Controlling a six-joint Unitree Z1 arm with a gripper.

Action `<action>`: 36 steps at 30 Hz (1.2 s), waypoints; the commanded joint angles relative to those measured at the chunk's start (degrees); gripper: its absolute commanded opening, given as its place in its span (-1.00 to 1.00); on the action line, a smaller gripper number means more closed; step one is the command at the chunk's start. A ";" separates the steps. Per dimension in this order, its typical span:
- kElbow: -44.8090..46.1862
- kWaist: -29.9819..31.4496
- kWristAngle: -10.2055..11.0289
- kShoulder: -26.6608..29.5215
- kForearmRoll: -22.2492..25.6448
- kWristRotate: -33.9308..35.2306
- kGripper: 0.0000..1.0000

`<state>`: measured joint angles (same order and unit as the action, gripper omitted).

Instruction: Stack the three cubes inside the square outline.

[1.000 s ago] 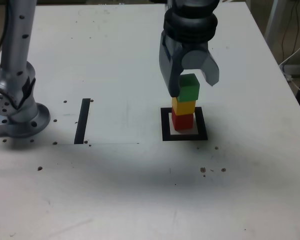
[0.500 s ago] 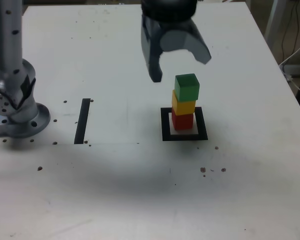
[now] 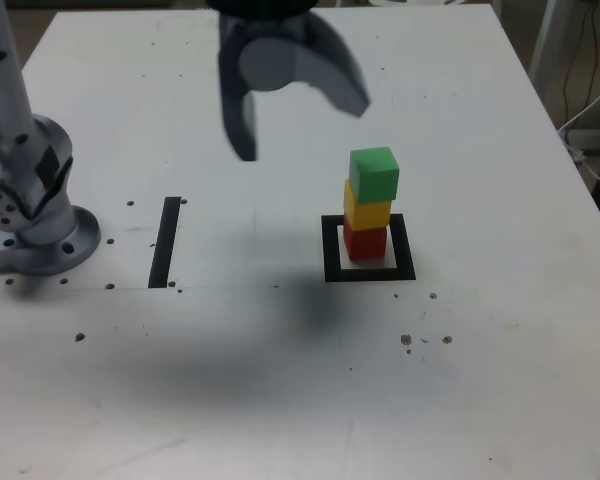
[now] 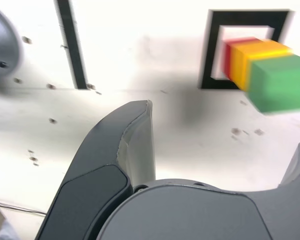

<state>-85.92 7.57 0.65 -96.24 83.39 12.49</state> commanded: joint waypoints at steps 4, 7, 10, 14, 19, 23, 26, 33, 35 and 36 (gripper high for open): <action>5.10 -0.31 1.61 2.59 -0.01 -0.11 0.99; 8.20 -0.52 1.82 3.54 -0.39 -0.11 0.99; 11.58 -0.56 1.54 4.09 -1.06 -0.10 0.99; 17.90 -0.59 0.68 4.93 -4.02 -0.09 0.99; 25.05 -0.61 0.32 6.52 -8.57 -0.09 0.99; 29.35 -0.62 0.36 7.63 -11.08 -0.09 0.99; 32.96 -0.62 0.49 8.43 -14.04 -0.09 0.99; 37.58 -0.62 0.82 9.74 -16.72 -0.18 0.99; 38.28 -0.62 0.85 10.01 -16.58 -0.29 0.99; 38.60 -0.62 0.85 10.13 -16.50 -0.39 0.99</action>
<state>-47.82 7.08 1.42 -86.58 66.69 12.31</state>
